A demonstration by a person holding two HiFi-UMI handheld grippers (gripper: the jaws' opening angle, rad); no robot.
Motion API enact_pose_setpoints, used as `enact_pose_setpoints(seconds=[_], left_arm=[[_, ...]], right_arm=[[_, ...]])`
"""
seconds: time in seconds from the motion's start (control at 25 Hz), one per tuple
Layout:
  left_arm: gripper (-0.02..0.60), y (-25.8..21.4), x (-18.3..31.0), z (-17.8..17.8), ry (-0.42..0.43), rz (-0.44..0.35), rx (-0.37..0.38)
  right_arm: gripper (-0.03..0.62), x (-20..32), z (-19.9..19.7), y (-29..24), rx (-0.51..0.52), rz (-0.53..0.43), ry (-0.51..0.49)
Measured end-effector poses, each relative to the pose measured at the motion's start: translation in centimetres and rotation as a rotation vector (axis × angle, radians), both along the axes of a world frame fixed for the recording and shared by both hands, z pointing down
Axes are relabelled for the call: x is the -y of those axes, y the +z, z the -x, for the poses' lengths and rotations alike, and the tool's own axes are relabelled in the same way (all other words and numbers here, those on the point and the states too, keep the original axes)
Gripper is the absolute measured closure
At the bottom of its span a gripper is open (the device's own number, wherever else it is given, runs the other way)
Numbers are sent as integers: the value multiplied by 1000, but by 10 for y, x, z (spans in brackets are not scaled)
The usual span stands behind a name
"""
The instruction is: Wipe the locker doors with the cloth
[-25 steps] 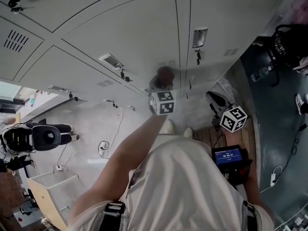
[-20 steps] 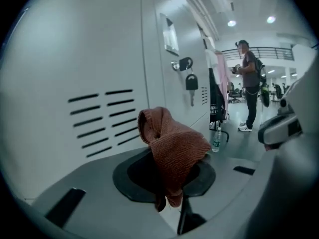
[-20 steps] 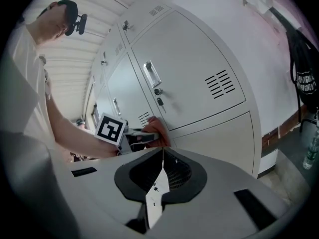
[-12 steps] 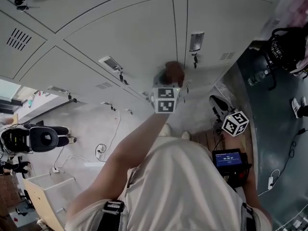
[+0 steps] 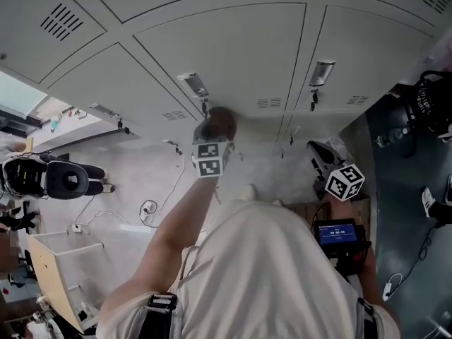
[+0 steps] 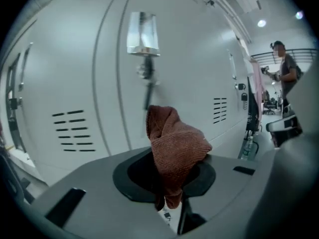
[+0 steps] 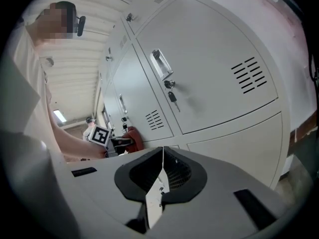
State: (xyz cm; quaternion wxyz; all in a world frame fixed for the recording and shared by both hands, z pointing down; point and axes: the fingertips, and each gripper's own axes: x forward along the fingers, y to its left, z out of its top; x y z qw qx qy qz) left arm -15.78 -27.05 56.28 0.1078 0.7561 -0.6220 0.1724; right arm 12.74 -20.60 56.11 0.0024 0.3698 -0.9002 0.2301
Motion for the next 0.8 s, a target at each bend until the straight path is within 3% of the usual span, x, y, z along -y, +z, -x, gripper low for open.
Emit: enact_pose_setpoints(seconds=[0.16,0.28,0.4,0.64,0.8], left_arm=[[508,-16,-12,68,-156,-34,15],[508,-62,-18,90,-181,-165,106],[508,-92,-14,75,-118,-238,169],[508,-58,-5,31,-56,-160,154],[508,-52,-1,9,-131,-167,132]], right_arm=[[576,4,14,0,-5,-3,-38],[576,5,19,1,-4,3,-49],[576,4,22,5,-4,14,-56],[576,-4,26,11,2,29,-55],[576,-9,17,14,-2,45,-34]])
